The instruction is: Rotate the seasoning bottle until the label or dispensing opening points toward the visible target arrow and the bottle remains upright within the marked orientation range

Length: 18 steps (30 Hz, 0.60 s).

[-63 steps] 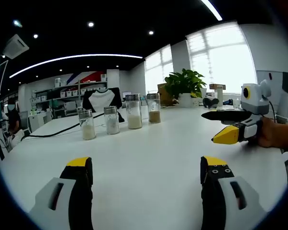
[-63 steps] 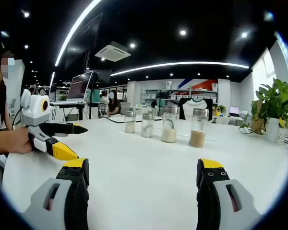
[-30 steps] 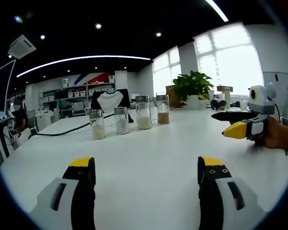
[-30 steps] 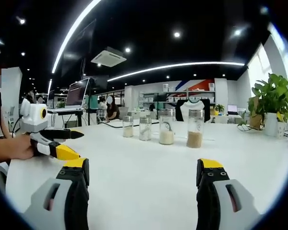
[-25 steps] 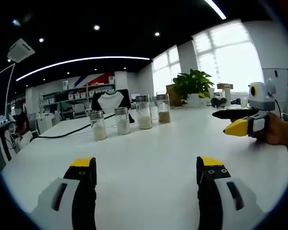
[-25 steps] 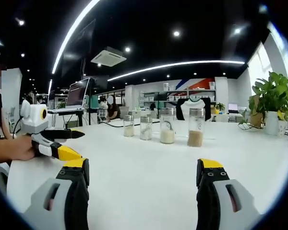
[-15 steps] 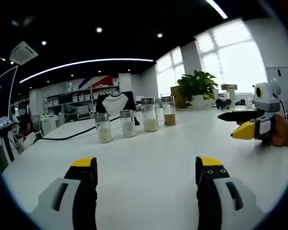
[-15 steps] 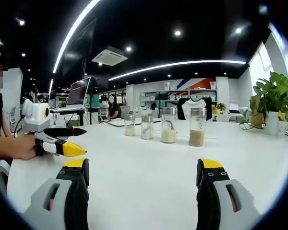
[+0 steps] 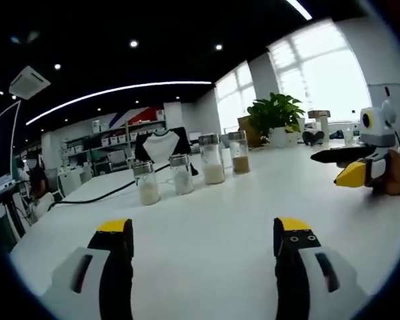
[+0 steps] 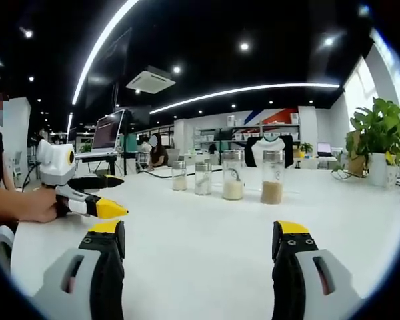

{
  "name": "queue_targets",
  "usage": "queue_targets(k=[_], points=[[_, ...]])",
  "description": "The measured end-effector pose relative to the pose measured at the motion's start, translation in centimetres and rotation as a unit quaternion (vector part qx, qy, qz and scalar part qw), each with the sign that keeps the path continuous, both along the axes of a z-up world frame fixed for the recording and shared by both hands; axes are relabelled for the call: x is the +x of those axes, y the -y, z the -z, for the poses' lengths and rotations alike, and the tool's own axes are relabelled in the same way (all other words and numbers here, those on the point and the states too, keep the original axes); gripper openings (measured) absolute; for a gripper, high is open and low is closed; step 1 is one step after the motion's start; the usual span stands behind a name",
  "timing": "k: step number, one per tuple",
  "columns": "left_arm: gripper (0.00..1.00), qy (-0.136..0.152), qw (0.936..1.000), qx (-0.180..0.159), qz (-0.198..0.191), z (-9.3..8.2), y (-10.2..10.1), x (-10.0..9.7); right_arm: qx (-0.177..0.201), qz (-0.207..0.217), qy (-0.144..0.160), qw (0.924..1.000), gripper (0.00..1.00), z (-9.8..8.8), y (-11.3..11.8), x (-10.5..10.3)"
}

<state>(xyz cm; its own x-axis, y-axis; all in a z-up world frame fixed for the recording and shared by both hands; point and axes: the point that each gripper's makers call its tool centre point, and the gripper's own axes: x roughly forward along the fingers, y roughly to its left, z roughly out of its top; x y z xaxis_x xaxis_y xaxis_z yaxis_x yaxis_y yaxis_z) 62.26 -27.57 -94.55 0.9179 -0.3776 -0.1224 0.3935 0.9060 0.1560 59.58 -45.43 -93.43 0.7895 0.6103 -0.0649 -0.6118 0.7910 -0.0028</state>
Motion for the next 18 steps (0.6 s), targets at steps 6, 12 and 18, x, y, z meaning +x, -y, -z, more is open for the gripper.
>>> queue_targets(k=[6,12,18], points=[[0.92,-0.006,0.9998,-0.011,-0.014,-0.1,-1.4,2.1,0.000,0.000,0.003,1.0000,0.93,-0.1,0.0,0.0],[0.89,-0.020,0.9971,-0.067,-0.031,-0.4,-3.3,4.7,0.001,-0.001,0.003,1.0000,0.92,-0.1,0.0,0.0],[0.81,-0.005,0.9963,-0.072,-0.047,-1.0,-4.6,7.3,-0.007,-0.005,0.002,1.0000,0.91,0.1,-0.3,0.0]])
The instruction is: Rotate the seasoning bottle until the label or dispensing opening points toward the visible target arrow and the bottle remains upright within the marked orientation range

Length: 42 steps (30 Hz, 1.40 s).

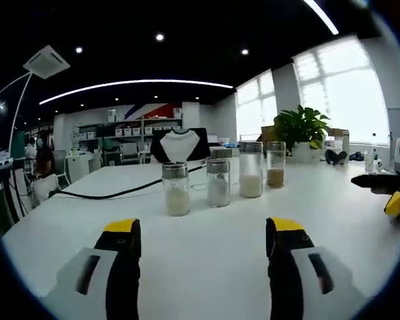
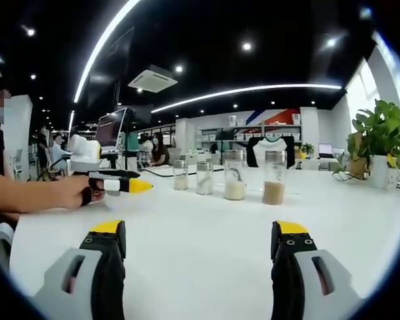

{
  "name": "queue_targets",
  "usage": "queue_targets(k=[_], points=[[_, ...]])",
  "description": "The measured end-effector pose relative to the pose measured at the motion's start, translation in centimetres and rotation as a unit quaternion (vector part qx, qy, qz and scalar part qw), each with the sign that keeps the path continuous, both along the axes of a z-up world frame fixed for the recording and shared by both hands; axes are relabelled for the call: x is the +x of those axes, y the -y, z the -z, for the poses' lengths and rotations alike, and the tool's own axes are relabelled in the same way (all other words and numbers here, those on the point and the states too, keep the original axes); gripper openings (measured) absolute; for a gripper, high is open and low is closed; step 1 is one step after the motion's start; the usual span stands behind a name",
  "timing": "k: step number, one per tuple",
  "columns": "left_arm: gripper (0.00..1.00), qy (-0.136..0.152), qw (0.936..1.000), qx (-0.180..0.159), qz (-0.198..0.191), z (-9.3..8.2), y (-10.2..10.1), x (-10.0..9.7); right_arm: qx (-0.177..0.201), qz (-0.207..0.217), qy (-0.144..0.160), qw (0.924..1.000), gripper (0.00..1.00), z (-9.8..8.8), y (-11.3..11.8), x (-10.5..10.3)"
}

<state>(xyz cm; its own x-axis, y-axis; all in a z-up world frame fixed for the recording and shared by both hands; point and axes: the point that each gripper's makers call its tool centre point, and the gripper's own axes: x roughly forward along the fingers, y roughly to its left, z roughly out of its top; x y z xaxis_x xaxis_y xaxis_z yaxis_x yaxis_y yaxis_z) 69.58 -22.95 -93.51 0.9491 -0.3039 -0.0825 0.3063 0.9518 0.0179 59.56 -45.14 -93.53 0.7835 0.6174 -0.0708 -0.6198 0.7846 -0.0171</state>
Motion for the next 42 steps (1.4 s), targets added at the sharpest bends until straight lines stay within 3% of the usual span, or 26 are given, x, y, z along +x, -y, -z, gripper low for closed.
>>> queue_targets(k=[4,12,21,23,27,29,30,32,36,39,42], points=[[0.80,0.007,0.9996,0.028,-0.002,0.0,0.2,2.3,-0.007,-0.004,0.000,1.0000,0.91,0.1,-0.2,0.1],[0.77,0.017,0.9992,0.030,-0.019,-0.5,0.1,5.3,-0.001,0.001,-0.002,1.0000,0.91,0.1,0.1,0.4],[0.75,0.012,0.9980,0.040,-0.047,0.4,-0.5,8.3,-0.008,-0.004,-0.002,1.0000,0.90,0.3,0.0,0.7],[0.74,0.026,0.9968,0.052,-0.055,0.1,-0.7,9.0,-0.007,-0.003,-0.002,1.0000,0.90,0.3,0.0,0.7],[0.68,0.032,0.9958,0.033,-0.078,-0.2,-1.4,10.3,-0.005,-0.003,-0.002,1.0000,0.90,0.3,0.1,0.8],[0.65,0.053,0.9931,0.051,-0.092,-0.8,-1.9,10.7,-0.006,-0.004,-0.002,1.0000,0.89,0.3,0.0,0.7],[0.63,0.050,0.9931,0.043,-0.096,-0.7,-2.0,11.0,-0.009,-0.005,-0.002,0.9999,0.89,0.4,-0.1,0.7],[0.63,0.045,0.9946,0.032,-0.087,-0.6,-1.7,11.5,-0.014,-0.006,-0.001,0.9999,0.89,0.4,-0.2,0.7],[0.63,0.030,0.9953,0.043,-0.082,0.1,-1.4,12.5,-0.016,-0.005,-0.002,0.9999,0.89,0.5,-0.1,0.6],[0.61,0.044,0.9961,0.036,-0.067,-0.5,-1.0,12.9,-0.016,-0.005,-0.002,0.9999,0.89,0.5,-0.2,0.5],[0.61,0.033,0.9966,0.027,-0.071,-0.2,-1.3,13.5,-0.020,-0.007,-0.001,0.9998,0.88,0.6,-0.3,0.5]])
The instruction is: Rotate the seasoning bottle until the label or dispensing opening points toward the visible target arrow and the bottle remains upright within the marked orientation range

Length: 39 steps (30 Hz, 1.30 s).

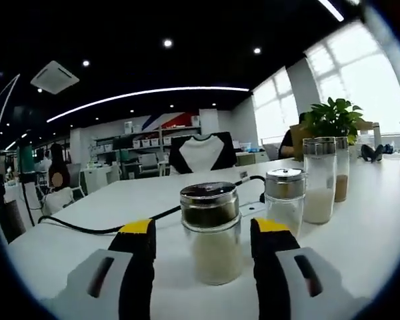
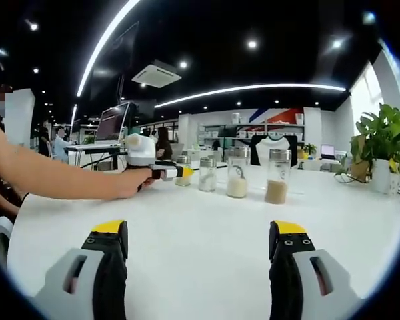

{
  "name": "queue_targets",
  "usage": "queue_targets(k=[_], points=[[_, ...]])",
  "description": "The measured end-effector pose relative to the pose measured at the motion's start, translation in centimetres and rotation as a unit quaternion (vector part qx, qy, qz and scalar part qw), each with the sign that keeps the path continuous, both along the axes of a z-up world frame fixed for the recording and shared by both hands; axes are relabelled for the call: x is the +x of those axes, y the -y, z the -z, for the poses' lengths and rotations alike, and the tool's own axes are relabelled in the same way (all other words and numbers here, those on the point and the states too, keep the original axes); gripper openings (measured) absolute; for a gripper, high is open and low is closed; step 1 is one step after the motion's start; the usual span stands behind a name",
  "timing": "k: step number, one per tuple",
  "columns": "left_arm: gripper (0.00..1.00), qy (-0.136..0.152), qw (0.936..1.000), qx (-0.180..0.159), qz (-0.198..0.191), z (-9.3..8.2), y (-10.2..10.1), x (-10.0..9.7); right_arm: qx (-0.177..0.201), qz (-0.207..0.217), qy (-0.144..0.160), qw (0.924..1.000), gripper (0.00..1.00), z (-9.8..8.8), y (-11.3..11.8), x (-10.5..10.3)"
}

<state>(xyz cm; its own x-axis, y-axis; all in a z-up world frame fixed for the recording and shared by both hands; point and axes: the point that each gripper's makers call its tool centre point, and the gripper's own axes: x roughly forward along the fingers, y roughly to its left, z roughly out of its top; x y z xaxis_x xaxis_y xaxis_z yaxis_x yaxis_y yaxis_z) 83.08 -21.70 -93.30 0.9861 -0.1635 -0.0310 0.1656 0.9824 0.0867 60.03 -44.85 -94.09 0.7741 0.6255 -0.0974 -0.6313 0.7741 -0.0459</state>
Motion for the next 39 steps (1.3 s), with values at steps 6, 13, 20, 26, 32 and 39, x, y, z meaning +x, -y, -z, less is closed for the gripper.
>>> queue_targets(k=[6,13,20,26,32,39], points=[[0.59,-0.011,0.9994,0.032,0.009,0.6,0.5,1.0,0.003,0.000,-0.001,1.0000,0.88,0.0,0.1,0.1],[0.53,-0.006,0.9993,0.034,0.018,0.5,0.7,1.3,0.008,0.000,-0.002,1.0000,0.88,-0.1,0.1,0.1],[0.41,-0.011,0.9991,0.030,0.026,0.6,1.1,1.0,0.015,0.001,-0.004,0.9999,0.88,-0.1,0.2,0.1],[0.39,-0.010,0.9997,0.003,0.020,0.3,0.7,1.0,0.017,0.003,-0.005,0.9998,0.88,-0.1,0.3,0.1],[0.39,-0.010,0.9997,-0.008,0.021,0.2,0.7,0.9,0.021,0.004,-0.006,0.9998,0.88,-0.2,0.4,0.1],[0.42,-0.007,0.9999,-0.010,0.009,0.2,0.2,0.0,0.021,0.004,-0.007,0.9997,0.88,-0.2,0.5,0.2]])
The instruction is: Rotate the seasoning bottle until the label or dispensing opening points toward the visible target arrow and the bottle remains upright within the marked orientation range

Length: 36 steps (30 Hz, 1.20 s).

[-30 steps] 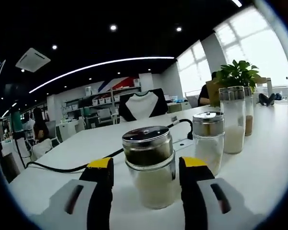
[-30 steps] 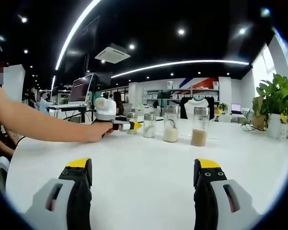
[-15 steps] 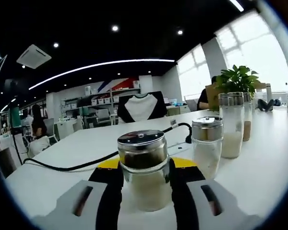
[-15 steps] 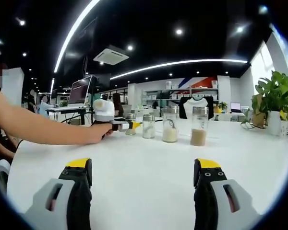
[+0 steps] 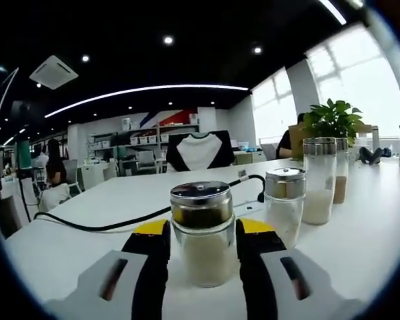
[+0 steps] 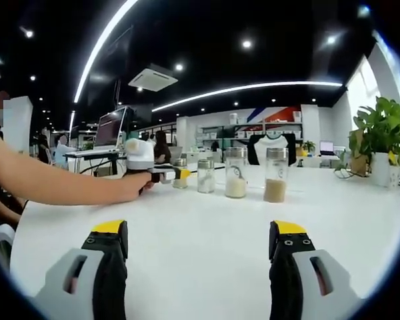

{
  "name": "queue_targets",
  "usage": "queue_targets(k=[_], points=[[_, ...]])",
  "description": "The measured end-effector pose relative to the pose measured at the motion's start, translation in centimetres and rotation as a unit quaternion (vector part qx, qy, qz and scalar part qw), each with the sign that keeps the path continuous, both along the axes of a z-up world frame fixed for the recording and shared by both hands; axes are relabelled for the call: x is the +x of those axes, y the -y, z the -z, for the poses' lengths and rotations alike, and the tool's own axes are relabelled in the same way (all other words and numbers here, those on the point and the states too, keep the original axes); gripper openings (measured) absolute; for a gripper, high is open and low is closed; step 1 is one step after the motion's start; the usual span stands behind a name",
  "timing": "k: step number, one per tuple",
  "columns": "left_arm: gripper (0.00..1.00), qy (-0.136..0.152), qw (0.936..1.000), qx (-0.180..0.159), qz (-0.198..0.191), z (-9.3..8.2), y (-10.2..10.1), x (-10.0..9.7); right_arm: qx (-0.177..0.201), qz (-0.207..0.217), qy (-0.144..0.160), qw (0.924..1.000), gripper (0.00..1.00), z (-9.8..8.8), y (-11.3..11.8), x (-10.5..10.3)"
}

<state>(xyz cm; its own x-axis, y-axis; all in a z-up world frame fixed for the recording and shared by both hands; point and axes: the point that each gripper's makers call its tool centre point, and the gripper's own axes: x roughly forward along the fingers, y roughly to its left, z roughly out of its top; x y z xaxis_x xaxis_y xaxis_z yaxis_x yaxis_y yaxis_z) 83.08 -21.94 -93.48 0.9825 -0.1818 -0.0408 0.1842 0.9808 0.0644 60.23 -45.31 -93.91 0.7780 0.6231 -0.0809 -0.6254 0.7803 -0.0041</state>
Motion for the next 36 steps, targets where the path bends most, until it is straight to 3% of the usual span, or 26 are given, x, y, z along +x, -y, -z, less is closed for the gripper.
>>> queue_targets(k=[4,15,20,34,36], points=[[0.42,-0.004,0.9999,-0.004,-0.010,0.2,-0.4,-0.5,-0.002,-0.001,0.000,1.0000,0.88,0.1,0.0,-0.1],[0.36,-0.012,0.9994,0.031,-0.008,0.8,0.0,-0.4,-0.004,0.000,-0.001,1.0000,0.88,0.1,-0.1,-0.3],[0.36,-0.014,0.9996,0.024,-0.009,0.8,-0.2,-0.4,-0.003,-0.002,-0.002,1.0000,0.88,0.0,-0.2,-0.4],[0.34,-0.021,0.9996,-0.019,-0.006,0.5,-0.1,-1.1,-0.006,-0.004,-0.002,1.0000,0.88,0.1,-0.4,-0.5],[0.33,-0.024,0.9984,-0.050,0.006,0.3,0.4,-1.3,-0.004,-0.002,-0.002,1.0000,0.88,0.1,-0.3,-0.4]])
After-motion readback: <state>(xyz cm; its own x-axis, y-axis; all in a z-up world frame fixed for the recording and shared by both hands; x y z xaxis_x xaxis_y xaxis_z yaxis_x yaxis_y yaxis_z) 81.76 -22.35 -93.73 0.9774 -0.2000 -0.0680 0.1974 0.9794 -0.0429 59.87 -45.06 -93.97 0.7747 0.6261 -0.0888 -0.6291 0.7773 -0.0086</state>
